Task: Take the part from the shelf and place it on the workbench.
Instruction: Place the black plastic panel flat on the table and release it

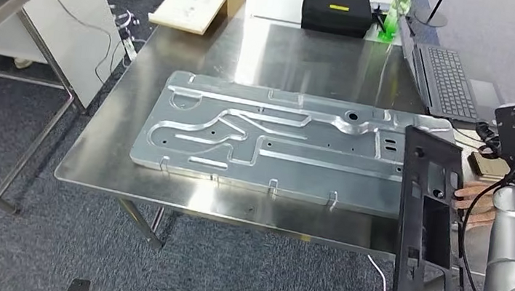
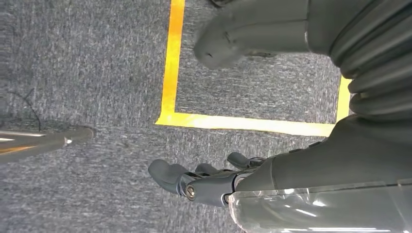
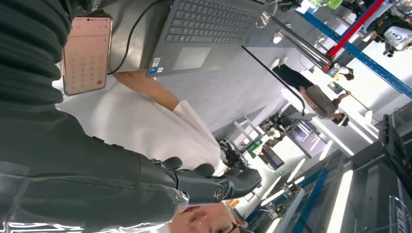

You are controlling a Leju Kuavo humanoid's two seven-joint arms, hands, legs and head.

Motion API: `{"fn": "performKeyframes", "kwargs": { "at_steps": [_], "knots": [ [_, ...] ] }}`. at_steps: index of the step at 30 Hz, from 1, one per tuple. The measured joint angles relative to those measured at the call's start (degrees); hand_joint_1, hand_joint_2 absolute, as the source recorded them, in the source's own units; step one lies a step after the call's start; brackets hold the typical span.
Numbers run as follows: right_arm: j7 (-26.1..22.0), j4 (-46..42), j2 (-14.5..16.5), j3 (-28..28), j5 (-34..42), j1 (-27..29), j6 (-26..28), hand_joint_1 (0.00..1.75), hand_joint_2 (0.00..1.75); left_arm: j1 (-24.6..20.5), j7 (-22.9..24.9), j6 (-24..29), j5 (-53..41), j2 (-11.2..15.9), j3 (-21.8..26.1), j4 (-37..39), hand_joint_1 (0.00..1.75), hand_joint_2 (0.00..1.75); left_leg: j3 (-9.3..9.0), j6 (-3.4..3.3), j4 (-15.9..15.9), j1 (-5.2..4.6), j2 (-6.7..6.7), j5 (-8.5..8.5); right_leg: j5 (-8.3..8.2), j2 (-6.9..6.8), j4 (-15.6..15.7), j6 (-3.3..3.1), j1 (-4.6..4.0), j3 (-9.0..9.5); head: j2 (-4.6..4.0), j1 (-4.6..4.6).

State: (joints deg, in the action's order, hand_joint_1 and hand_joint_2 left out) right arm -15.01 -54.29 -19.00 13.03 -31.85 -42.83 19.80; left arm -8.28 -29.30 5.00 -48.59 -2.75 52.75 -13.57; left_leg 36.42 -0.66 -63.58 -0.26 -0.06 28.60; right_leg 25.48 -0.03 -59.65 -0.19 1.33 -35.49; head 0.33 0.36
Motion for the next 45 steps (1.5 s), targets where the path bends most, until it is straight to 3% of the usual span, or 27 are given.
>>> {"fn": "performKeyframes", "kwargs": {
  "at_steps": [2, 3, 4, 5, 7, 9, 13, 14, 16, 18, 19, 20, 23, 25, 29, 30, 32, 34, 35, 36, 38, 39, 41, 43, 45],
  "knots": [
    [0.0, 0.0, 0.1, 0.0, -0.1, 0.1, 0.0, 0.00, 1.75, 0.0, 0.0, 0.0, 0.0, 0.0, 0.0, 0.0, 0.00, 0.00, 3.21, 0.47, -7.2, 0.21, 0.00, 3.40, 0.02, -0.02, 0.0, -0.24, -0.06, 0.01, 0.00, -0.02],
    [0.0, 0.0, 0.1, 0.0, -0.2, 0.2, 0.0, 0.00, 1.75, 0.1, 0.0, 0.0, 0.0, 0.0, 0.0, 0.0, 0.00, 0.00, 4.57, 0.58, -10.0, 0.31, 0.01, 4.23, 0.04, -0.02, 0.0, -0.26, -0.08, 0.00, 0.00, -0.02],
    [0.0, 0.0, 0.1, 0.0, -0.2, 0.2, 0.0, 0.00, 1.75, 0.1, 0.0, 0.0, 0.0, 0.0, 0.0, 0.0, 0.00, 0.00, 5.11, 0.61, -11.1, 0.36, 0.01, 4.00, 0.04, -0.01, 0.0, -0.26, -0.08, 0.01, 0.00, -0.02],
    [0.0, 0.0, 0.1, 0.0, -0.2, 0.3, 0.0, 0.00, 1.75, 0.1, 0.0, 0.0, 0.0, 0.0, 0.0, 0.0, 0.00, 0.00, 4.63, 0.53, -9.9, 0.39, 0.01, 2.75, 0.05, 0.01, 0.0, -0.25, -0.08, 0.04, 0.00, -0.02],
    [0.0, 0.0, 0.2, 0.0, -0.2, 0.3, 0.1, 0.00, 1.75, 0.1, 0.0, 0.0, 0.0, 0.0, 0.0, 0.0, 0.00, 0.00, 1.33, 0.05, -2.8, 0.37, -0.02, -1.07, 0.09, 0.05, 0.0, -0.18, -0.08, 0.18, 0.00, -0.01],
    [0.0, 0.0, 0.2, 0.0, -0.2, 0.2, 0.1, 0.00, 1.75, 0.0, 0.0, 0.0, 0.0, 0.0, 0.1, 0.0, 0.00, 0.00, -1.54, -0.53, 3.3, 0.11, -0.06, -2.98, 0.09, 0.08, -0.1, 0.16, -0.21, 0.13, 0.00, -0.01],
    [-0.2, -0.3, 0.2, 0.0, -0.3, 0.4, 0.2, 0.00, 1.75, -0.1, 0.0, 0.0, 0.0, 0.0, 0.1, 0.0, 0.00, 0.00, -2.34, -1.42, 5.3, 0.06, -0.08, -3.49, 0.10, 0.09, 0.0, 1.44, -0.15, -0.01, 0.00, 0.01],
    [-0.5, -0.6, 0.2, 0.0, -0.3, 0.5, 0.2, 0.00, 1.75, -0.1, 0.0, 0.0, 0.0, -0.1, 0.1, 0.0, 0.00, 0.00, -2.50, -1.79, 5.7, 0.19, -0.05, -3.77, 0.83, 0.09, -1.0, 1.70, -0.12, -0.39, 0.00, 0.01],
    [-0.9, -1.2, 0.2, 0.0, -0.3, 0.7, 0.4, 0.00, 1.75, -0.2, 0.0, 0.0, 0.0, -0.1, 0.1, 0.0, 0.00, 0.00, -2.67, -2.30, 6.1, 0.26, -0.01, -4.08, 3.87, 0.09, -6.2, 2.07, -0.04, -2.73, 0.00, 0.03],
    [-1.1, -1.4, 0.2, 0.0, -0.3, 1.2, 0.4, 0.00, 0.87, -0.1, 0.0, 0.0, 0.0, -0.1, 0.1, 0.0, 0.00, 0.00, -2.62, -2.48, 6.1, 0.23, 0.00, -4.06, 6.64, 0.08, -13.0, 2.41, 0.00, -6.02, 0.00, 0.03],
    [-1.1, -1.5, 0.2, 0.0, -0.2, 1.5, 0.4, 0.00, 0.44, -0.1, 0.0, 0.0, 0.0, -0.2, 0.1, 0.0, 0.00, 0.00, -2.60, -2.46, 6.0, 0.24, -0.02, -4.01, 6.62, 0.07, -14.4, 2.55, 0.04, -6.77, 0.00, 0.02],
    [-1.3, -1.6, 0.2, 0.0, -0.1, 1.7, 0.4, 0.00, 0.00, -0.1, 0.0, 0.0, 0.0, -0.2, 0.1, 0.0, 0.00, 0.00, -2.59, -2.41, 5.8, 0.25, -0.04, -3.94, 5.62, 0.05, -13.9, 2.63, 0.09, -6.55, 0.00, 0.03],
    [-3.6, -3.5, 0.3, 0.0, 0.5, 1.9, 0.1, 0.00, 0.00, -0.1, 0.0, -0.1, -0.1, -0.4, 0.1, 0.0, 0.00, 0.00, -2.43, -1.80, 4.9, 0.17, -0.11, -3.33, 0.89, -0.02, -4.1, 2.47, 0.13, -1.72, 0.00, 0.03],
    [-5.2, -6.2, 0.6, -0.2, 0.8, 2.5, -0.7, 0.00, 0.00, -0.2, 0.1, -0.2, -0.2, -0.4, 0.1, 0.0, 0.00, 0.00, -2.18, -1.25, 4.4, -0.04, -0.14, -2.98, 0.25, 0.01, -0.6, 1.88, -0.06, -0.07, 0.00, 0.02],
    [-6.5, -16.2, 2.5, -3.4, -1.9, 5.2, -1.0, 0.00, 0.00, -0.3, 0.2, -0.3, -0.7, -0.5, 0.1, 0.0, 0.00, 0.00, -1.69, -0.02, 3.4, 0.01, -0.12, -1.92, 0.11, 0.16, -0.3, 0.34, 0.00, -0.14, 0.00, 0.00],
    [-6.6, -19.3, 3.2, -4.8, -3.4, 6.0, -0.6, 0.00, 0.00, -0.4, 0.3, -0.4, -0.8, -0.5, 0.1, 0.0, 0.00, 0.00, -0.89, 0.35, 1.5, 0.11, -0.12, -0.63, 0.04, 0.13, -0.2, -0.01, 0.06, -0.11, 0.00, 0.00],
    [-6.3, -25.8, 4.9, -8.5, -7.6, 8.1, 0.5, 0.00, 0.00, -0.5, 0.6, -0.5, -1.1, -0.6, 0.1, 0.0, 0.00, 0.00, 2.15, 0.89, -5.4, 0.33, -0.10, 3.07, 0.10, -0.06, -0.2, -0.45, -0.06, -0.07, 0.00, -0.01],
    [-5.5, -31.4, 6.5, -13.2, -11.9, 10.5, 1.5, 0.00, 0.00, -0.6, 0.9, -0.6, -1.2, -0.7, 0.1, 0.0, 0.00, 0.00, 4.84, 1.04, -11.0, 0.43, -0.09, 4.84, 0.22, -0.37, -0.2, -0.67, -0.21, -0.01, 0.00, -0.01],
    [-5.1, -33.6, 7.2, -15.5, -13.3, 11.6, 1.9, 0.00, 0.00, -0.6, 1.0, -0.7, -1.2, -0.7, 0.1, 0.0, 0.00, 0.00, 4.87, 0.98, -10.9, 0.43, -0.07, 4.07, 0.29, -0.61, -0.2, -0.73, -0.28, 0.07, 0.00, -0.01],
    [-4.7, -35.7, 7.8, -17.6, -14.3, 12.5, 2.1, 0.00, 0.00, -0.7, 1.1, -0.8, -1.2, -0.7, 0.1, 0.0, 0.00, 0.00, 3.83, 0.81, -8.7, 0.42, 0.05, 2.39, 0.37, -0.88, -0.3, -0.75, -0.33, 0.19, 0.00, -0.02],
    [-4.1, -38.8, 8.7, -20.9, -15.0, 13.8, 2.6, 0.00, 0.00, -0.9, 1.1, -0.8, -1.2, -0.8, 0.0, 0.0, 0.00, 0.00, 0.12, 0.21, -0.8, 0.15, 1.48, -1.36, 0.62, -1.64, -0.3, -0.63, -0.56, 0.49, 0.00, -0.01],
    [-3.9, -40.0, 9.0, -22.1, -15.1, 14.1, 2.8, 0.00, 0.00, -1.1, 1.1, -0.8, -1.2, -0.8, 0.0, 0.0, 0.00, 0.00, -1.26, -0.14, 2.2, -0.08, 2.20, -2.42, 0.73, -2.05, -0.3, -0.45, -0.70, 0.57, 0.00, 0.01],
    [-3.7, -41.6, 9.1, -23.6, -14.8, 14.8, 3.2, 0.00, 0.00, -1.2, 1.1, -0.8, -1.2, -0.9, 0.0, 0.0, 0.00, 0.00, -2.08, -0.66, 4.5, -0.50, 2.72, -2.78, 0.84, -2.94, -0.2, 0.00, -0.93, 0.69, 0.00, 0.02],
    [-3.8, -42.7, 9.2, -24.5, -14.3, 15.7, 3.6, 0.00, 0.00, -1.1, 1.1, -0.8, -1.2, -0.9, 0.0, 0.0, 0.00, 0.00, -2.12, -1.17, 4.9, -0.29, 1.64, -3.15, 1.02, -3.64, -0.1, 0.59, -0.99, 0.97, 0.00, 0.01],
    [-4.0, -43.6, 9.3, -24.9, -14.0, 16.5, 4.1, 0.00, 0.00, -0.9, 1.1, -0.8, -1.2, -1.0, 0.0, 0.0, 0.00, 0.00, -2.38, -1.81, 5.5, 0.04, 0.76, -3.58, 2.66, -2.66, -2.0, 1.16, -0.90, 0.40, 0.00, 0.03]
  ]
}}
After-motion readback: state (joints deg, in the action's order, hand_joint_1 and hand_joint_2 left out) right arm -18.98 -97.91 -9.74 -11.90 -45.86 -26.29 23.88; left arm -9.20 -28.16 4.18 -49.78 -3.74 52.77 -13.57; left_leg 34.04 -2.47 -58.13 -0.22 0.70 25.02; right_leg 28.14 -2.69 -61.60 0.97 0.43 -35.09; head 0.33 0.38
